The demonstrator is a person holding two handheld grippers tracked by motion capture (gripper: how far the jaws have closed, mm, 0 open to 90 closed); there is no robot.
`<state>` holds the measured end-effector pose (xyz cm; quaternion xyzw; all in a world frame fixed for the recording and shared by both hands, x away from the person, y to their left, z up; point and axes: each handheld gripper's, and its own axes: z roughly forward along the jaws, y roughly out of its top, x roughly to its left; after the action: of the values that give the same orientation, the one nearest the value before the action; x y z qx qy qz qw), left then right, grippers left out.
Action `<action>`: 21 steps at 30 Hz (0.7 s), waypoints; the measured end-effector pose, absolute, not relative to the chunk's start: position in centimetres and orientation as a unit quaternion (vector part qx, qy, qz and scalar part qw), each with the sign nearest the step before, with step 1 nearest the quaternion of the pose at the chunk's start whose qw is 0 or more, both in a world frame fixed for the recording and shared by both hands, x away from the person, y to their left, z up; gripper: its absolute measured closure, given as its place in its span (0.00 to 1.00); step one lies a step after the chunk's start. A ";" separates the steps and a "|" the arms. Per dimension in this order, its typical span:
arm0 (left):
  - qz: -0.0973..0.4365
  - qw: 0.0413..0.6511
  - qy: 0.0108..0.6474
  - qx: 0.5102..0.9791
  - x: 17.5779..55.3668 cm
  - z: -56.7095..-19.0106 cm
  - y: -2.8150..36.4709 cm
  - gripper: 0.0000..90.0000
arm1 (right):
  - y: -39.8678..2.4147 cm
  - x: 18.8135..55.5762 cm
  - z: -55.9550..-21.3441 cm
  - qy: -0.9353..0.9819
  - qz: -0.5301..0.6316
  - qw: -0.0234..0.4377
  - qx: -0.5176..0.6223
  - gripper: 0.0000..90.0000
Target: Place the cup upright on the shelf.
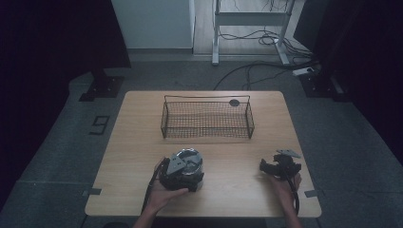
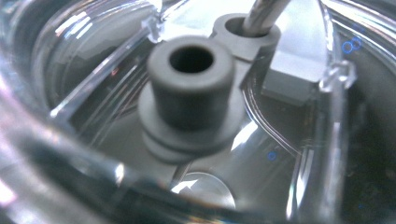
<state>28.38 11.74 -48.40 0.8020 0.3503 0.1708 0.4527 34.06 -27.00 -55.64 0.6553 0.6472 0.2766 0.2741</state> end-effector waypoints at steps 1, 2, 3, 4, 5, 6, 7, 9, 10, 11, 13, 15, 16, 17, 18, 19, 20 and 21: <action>0.171 0.453 0.349 0.802 28.4 -48.4 11.8 0.04 | -27.0 34.1 -55.6 0.647 0.277 0.274 0.655 0.01; 0.173 0.454 0.349 0.801 28.3 -48.4 11.8 0.04 | -27.0 34.1 -55.6 0.647 0.277 0.274 0.655 0.01; 0.173 0.454 0.349 0.801 28.3 -48.4 11.8 0.04 | -27.0 34.1 -55.6 0.647 0.277 0.274 0.655 0.01; 0.174 0.454 0.350 0.801 28.3 -48.4 11.7 0.04 | -27.0 34.1 -55.6 0.647 0.277 0.274 0.655 0.01; 0.174 0.454 0.350 0.801 28.3 -48.4 11.7 0.04 | -27.0 34.1 -55.6 0.647 0.277 0.274 0.655 0.01; 0.174 0.454 0.350 0.801 28.3 -48.4 11.7 0.04 | -27.0 34.1 -55.6 0.647 0.277 0.274 0.655 0.01; 0.173 0.453 0.350 0.801 28.3 -48.4 11.7 0.04 | -27.0 34.1 -55.6 0.647 0.277 0.274 0.655 0.01; 0.172 0.451 0.350 0.803 28.3 -48.3 11.8 0.04 | -27.0 34.1 -55.6 0.647 0.277 0.275 0.656 0.01; 0.170 0.451 0.353 0.802 28.4 -48.3 11.9 0.04 | -27.0 34.1 -55.6 0.646 0.277 0.275 0.656 0.01; 0.170 0.451 0.353 0.802 28.4 -48.3 11.9 0.04 | -27.0 34.1 -55.6 0.646 0.277 0.275 0.656 0.01; 0.172 0.449 0.358 0.800 28.5 -48.3 11.9 0.04 | -27.0 34.0 -55.6 0.646 0.277 0.275 0.656 0.02; 0.173 0.446 0.364 0.799 28.6 -48.2 11.9 0.04 | -27.0 34.1 -55.6 0.646 0.276 0.276 0.656 0.02; 0.175 0.446 0.367 0.798 28.6 -48.1 11.9 0.04 | -27.0 34.1 -55.6 0.646 0.277 0.275 0.656 0.02; 0.177 0.446 0.369 0.796 28.6 -48.0 11.8 0.04 | -27.0 34.1 -55.6 0.646 0.277 0.275 0.656 0.02; 0.180 0.450 0.375 0.791 28.8 -47.6 11.9 0.04 | -27.0 34.1 -55.6 0.646 0.277 0.275 0.655 0.02; 0.180 0.450 0.375 0.791 28.8 -47.6 11.9 0.04 | -27.0 34.1 -55.6 0.646 0.277 0.275 0.655 0.02; 0.181 0.455 0.384 0.783 29.2 -47.1 11.9 0.04 | -27.0 34.0 -55.6 0.646 0.278 0.275 0.655 0.02; 0.181 0.455 0.384 0.783 29.2 -47.1 11.9 0.04 | -27.0 34.0 -55.6 0.646 0.278 0.275 0.655 0.02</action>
<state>29.17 11.92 -47.10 0.7829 0.3840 0.1811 0.4548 34.05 -27.01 -55.63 0.6552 0.6464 0.2776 0.2755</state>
